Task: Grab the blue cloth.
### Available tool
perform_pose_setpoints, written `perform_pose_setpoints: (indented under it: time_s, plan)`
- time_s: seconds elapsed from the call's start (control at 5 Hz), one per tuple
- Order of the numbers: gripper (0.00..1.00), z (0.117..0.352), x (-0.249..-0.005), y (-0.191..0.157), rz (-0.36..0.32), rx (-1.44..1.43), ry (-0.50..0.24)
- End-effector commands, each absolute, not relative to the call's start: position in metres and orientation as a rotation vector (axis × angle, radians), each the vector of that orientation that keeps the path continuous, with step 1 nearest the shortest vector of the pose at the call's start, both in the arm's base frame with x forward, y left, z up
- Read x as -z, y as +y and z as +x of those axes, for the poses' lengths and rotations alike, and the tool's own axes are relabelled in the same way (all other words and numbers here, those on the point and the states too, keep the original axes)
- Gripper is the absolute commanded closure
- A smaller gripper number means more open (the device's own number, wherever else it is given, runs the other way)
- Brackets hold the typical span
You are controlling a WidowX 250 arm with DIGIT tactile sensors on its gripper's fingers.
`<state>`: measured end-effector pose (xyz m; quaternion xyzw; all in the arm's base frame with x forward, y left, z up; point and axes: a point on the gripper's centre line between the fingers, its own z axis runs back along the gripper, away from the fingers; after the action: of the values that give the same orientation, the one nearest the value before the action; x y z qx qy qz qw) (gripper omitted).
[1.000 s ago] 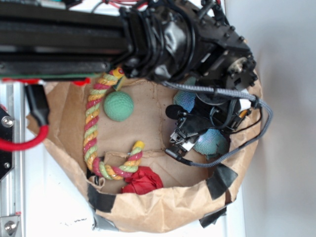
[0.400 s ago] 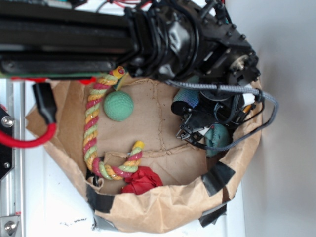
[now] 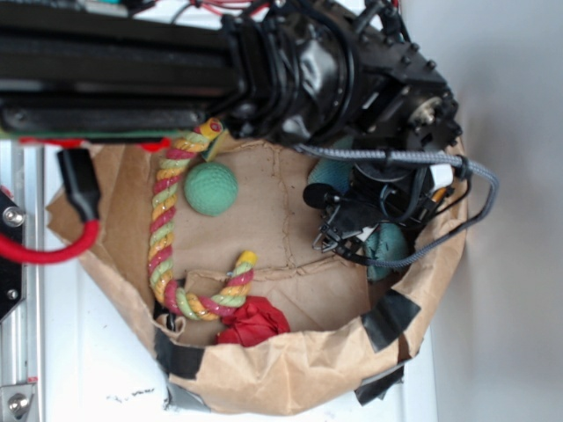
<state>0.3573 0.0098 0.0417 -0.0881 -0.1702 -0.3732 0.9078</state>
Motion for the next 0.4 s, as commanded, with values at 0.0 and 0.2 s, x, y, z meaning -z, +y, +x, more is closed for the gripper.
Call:
perform_pose_setpoints:
  time_s: [0.0,0.2]
  plan:
    - [1.00,0.319,-0.111,0.036,-0.312,0.249,-0.357]
    - [1.00,0.307,-0.134,0.020,-0.293,-0.001,-0.403]
